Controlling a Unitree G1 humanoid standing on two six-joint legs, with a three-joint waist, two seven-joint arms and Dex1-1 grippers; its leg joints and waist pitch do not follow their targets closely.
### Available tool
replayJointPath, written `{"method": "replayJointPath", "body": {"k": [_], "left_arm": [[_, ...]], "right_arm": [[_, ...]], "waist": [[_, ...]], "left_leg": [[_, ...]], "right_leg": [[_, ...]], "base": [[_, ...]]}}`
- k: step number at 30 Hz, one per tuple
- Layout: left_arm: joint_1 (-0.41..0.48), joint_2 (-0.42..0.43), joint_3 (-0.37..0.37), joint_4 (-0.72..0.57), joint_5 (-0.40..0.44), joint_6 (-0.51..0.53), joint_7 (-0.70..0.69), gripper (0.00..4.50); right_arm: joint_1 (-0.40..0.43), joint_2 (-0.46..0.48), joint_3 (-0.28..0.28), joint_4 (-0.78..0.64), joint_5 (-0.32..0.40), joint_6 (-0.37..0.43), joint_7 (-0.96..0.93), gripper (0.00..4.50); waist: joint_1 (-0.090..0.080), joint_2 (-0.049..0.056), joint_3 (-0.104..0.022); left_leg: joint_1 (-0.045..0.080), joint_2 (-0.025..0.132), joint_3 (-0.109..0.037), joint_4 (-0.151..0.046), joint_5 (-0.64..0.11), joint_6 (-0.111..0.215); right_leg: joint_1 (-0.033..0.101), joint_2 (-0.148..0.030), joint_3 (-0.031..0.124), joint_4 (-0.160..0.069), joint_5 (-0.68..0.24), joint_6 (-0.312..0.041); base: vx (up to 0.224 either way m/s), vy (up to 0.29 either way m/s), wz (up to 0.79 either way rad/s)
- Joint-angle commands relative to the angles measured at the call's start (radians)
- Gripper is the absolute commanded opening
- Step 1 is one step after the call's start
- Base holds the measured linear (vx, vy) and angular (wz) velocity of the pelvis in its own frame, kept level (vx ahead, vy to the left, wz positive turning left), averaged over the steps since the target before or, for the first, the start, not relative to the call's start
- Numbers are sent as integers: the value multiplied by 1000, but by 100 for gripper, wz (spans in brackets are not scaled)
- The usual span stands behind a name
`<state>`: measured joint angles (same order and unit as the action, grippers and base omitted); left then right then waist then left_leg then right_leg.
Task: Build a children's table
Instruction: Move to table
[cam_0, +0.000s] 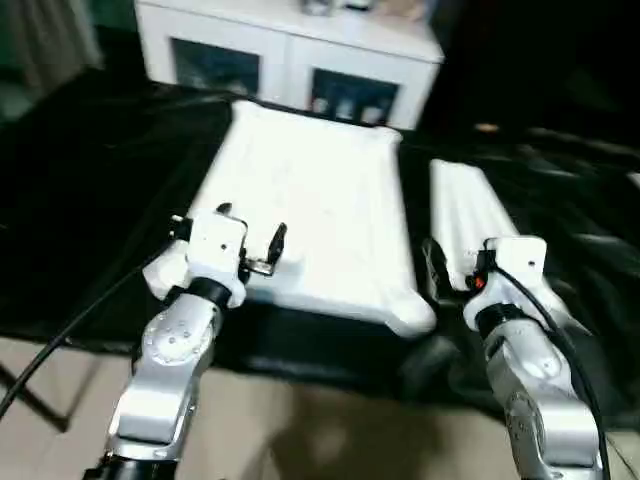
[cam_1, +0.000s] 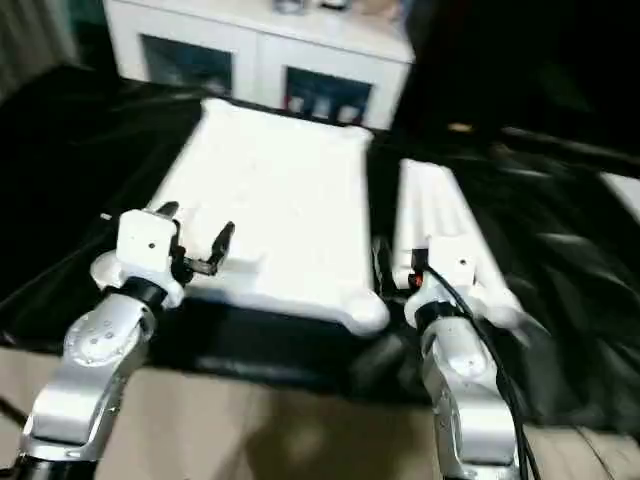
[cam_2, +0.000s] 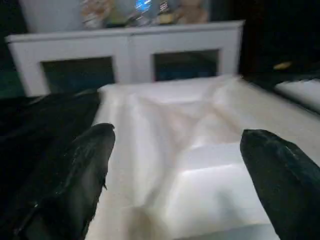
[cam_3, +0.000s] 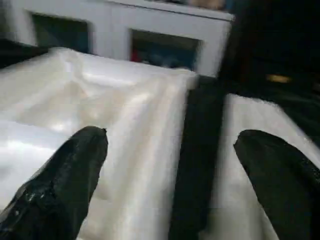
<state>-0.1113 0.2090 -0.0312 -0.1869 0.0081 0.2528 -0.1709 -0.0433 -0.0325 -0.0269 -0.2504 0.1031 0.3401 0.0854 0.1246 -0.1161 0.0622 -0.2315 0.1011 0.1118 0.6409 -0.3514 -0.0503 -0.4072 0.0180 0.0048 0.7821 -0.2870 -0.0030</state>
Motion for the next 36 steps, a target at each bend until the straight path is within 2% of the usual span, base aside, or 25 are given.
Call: {"method": "replayJointPath", "body": {"k": [1,2,4,5,6,8,10,11,12,13,15,16,17,19,20,22,26,28,29,30,32,33,34,35,36], "left_arm": [[-12,-22,-39,-18,9,-4,-15,449],[-7,-21,-45,-23,11,0,-17,449],[-3,-20,-49,-30,12,4,-19,449],[1,-16,-53,-37,8,10,-25,449],[2,-15,-52,-37,7,9,-27,449],[2,-14,-49,-35,1,9,-30,449],[2,-18,-47,-33,-6,8,-30,449],[5,-24,-49,-33,-8,7,-29,449],[12,-28,-53,-36,-7,4,-27,449],[19,-32,-55,-41,-8,2,-27,449],[32,-44,-54,-51,-24,-6,-32,449],[40,-53,-58,-57,-38,-1,-38,449],[45,-52,-74,-61,-43,19,-50,449],[47,-39,-93,-61,-42,18,-74,449],[44,-24,-99,-65,-51,19,-103,449],[40,-14,-99,-61,-45,6,-109,449],[-21,-45,-72,3,-53,20,-87,449],[-36,-55,-85,15,-44,20,-79,449],[-39,-54,-92,18,-39,21,-79,449],[-45,-53,-94,29,-51,20,-88,449],[-54,-45,-101,44,-53,37,-101,449],[-61,-36,-110,51,-51,45,-117,449],[-64,-31,-114,53,-54,44,-130,449],[-75,-21,-121,64,-65,37,-170,449],[-75,-21,-121,64,-65,37,-170,449]], "right_arm": [[31,-24,-41,-21,5,-6,-4,450],[48,-25,-44,-27,9,-13,1,450],[58,-26,-49,-31,8,-14,0,450],[62,-25,-62,-37,18,-15,3,450],[61,-25,-63,-37,20,-16,3,450],[58,-26,-64,-37,19,-17,3,450],[52,-38,-59,-40,17,-14,8,450],[47,-48,-56,-44,23,-5,20,450],[41,-62,-47,-49,25,4,36,450],[37,-72,-40,-55,30,12,52,450],[33,-87,-28,-62,37,20,77,450],[32,-96,-28,-63,45,22,97,450],[30,-106,-30,-60,56,22,124,450],[30,-122,-32,-52,65,23,150,450],[29,-140,-33,-47,73,25,175,450],[30,-151,-31,-46,72,27,182,450],[17,-159,-65,-27,97,37,175,450],[8,-157,-76,-12,103,36,168,450],[3,-158,-73,-7,93,38,161,450],[-10,-149,-59,0,74,43,143,450],[-17,-139,-53,-8,73,53,137,450],[-19,-141,-51,-17,75,60,141,450],[-20,-145,-49,-22,76,61,146,450],[-24,-164,-46,-30,83,66,168,450],[-24,-164,-46,-30,83,66,168,450]], "waist": [[-39,48,-63],[-63,38,-69],[-75,-21,-80],[-9,-13,-69],[-7,-17,-65],[-19,-4,-49],[-32,53,-31],[-85,107,-21],[-101,86,-42],[-85,98,-53],[-102,57,-43],[-108,38,-45],[-98,-9,-58],[-60,-23,-68],[-65,-19,-78],[-69,-11,-75],[-72,18,-53],[-88,40,-53],[-97,57,-52],[-99,61,-52],[-102,41,-55],[-77,-2,-61],[-45,4,-54],[-32,-15,-60],[-19,-8,-47]], "left_leg": [[77,168,-104,-125,430,128],[77,100,-51,-123,423,221],[42,-4,12,-78,282,261],[-88,-11,-19,115,-6,115],[-114,10,-37,137,0,51],[-137,37,-52,138,83,-43],[-97,64,-27,-26,200,13],[-89,141,-92,-141,-67,9],[-36,194,-125,-153,-166,50],[0,203,-139,-146,-220,80],[13,183,-119,-125,-80,314],[10,161,-103,-108,13,359],[-58,92,-49,-57,212,350],[-152,50,-27,-32,335,235],[-130,70,-30,-43,523,140],[-119,64,-23,-45,552,108],[-86,124,-37,-90,222,35],[-62,211,-81,-130,125,99],[-48,284,-106,-162,92,232],[-50,289,-99,-163,84,266],[-76,232,-45,-127,85,349],[-132,70,42,-1,41,278],[-123,43,49,47,28,209],[-166,52,32,30,104,107],[-153,72,24,-28,161,54]], "right_leg": [[-108,-86,-63,-11,35,22],[-107,-86,-84,-63,145,-22],[-10,-122,-35,-174,175,-111],[153,-332,153,-294,-149,-411],[167,-321,145,-281,-160,-478],[152,-285,66,-273,-112,-482],[95,-174,-62,-292,-351,-316],[59,-61,-105,-153,-274,-161],[41,-73,-92,-114,-206,-120],[16,-86,-87,-85,-145,-100],[-25,-114,-71,-92,1,-40],[-24,-125,-57,-118,57,-45],[34,-170,-8,-182,205,-48],[133,-216,57,-184,451,-115],[116,-157,30,-136,768,-148],[110,-131,21,-138,819,-167],[85,-129,-11,-181,269,-259],[64,-118,-48,-160,116,-303],[35,-119,-83,-123,25,-292],[28,-121,-87,-112,21,-290],[39,-161,-54,-150,57,-368],[84,-175,-17,-256,-54,-394],[88,-216,1,-298,-224,-352],[126,-210,16,-281,-331,-181],[101,-192,8,-276,-362,2]], "base": [[178,8,-8],[172,28,8],[181,3,5],[208,-11,8],[208,-11,8],[139,16,-4],[106,28,-1],[103,91,0],[103,91,0],[119,58,2],[131,2,14],[116,-33,5],[82,-87,6],[76,-85,5],[70,-43,3],[35,-22,2],[0,0,0],[-20,-33,7],[-50,-101,17],[-50,-101,17],[-42,-147,12],[-54,-155,7],[-71,-158,-1],[-53,-145,-2],[-53,-145,-2]]}}
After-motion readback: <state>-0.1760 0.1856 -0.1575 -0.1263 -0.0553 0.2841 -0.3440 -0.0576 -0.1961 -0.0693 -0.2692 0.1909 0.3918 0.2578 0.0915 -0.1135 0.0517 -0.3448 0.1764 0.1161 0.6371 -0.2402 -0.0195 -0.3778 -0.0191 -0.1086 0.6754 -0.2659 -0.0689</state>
